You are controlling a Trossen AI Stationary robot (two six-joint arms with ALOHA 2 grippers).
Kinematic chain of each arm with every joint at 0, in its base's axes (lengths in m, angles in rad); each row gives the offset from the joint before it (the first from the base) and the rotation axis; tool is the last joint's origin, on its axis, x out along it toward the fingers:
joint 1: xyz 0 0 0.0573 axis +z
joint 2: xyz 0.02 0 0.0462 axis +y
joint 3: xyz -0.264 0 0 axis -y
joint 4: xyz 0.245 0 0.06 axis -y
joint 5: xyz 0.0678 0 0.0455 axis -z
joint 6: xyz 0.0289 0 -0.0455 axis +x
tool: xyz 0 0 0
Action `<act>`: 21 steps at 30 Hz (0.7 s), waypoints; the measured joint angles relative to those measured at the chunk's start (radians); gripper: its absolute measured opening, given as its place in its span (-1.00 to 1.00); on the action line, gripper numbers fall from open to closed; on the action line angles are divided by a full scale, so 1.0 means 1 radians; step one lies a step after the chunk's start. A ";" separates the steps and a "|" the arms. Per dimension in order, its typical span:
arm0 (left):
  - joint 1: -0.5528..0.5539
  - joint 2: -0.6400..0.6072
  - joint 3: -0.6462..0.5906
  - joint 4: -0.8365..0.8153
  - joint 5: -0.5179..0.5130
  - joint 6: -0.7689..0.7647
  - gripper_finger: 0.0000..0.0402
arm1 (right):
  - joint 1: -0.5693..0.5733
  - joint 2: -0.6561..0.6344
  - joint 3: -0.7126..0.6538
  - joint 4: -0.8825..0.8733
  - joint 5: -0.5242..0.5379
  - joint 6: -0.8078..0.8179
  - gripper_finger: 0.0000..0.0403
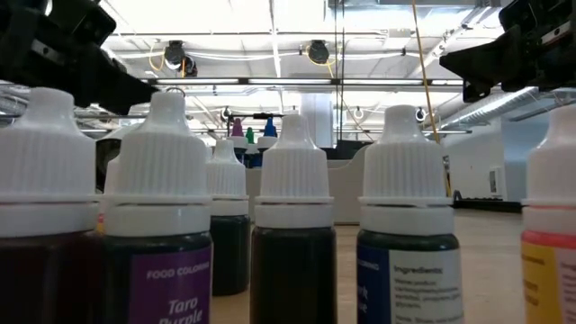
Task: Pick & Place food coloring
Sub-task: Put the small orange food coloring bottle into the gray bin
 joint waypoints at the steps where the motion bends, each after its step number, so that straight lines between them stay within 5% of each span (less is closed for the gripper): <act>1: -0.003 0.000 -0.008 0.004 -0.011 0.000 -0.96 | 0.000 0.002 0.000 0.002 0.000 0.000 -1.00; 11: -0.004 0.000 -0.024 -0.057 -0.076 -0.050 -0.96 | 0.022 0.098 0.074 0.052 -0.055 0.014 -1.00; 21: -0.003 0.003 -0.024 -0.207 -0.077 -0.142 -0.87 | 0.243 0.524 0.452 -0.121 0.027 -0.040 -1.00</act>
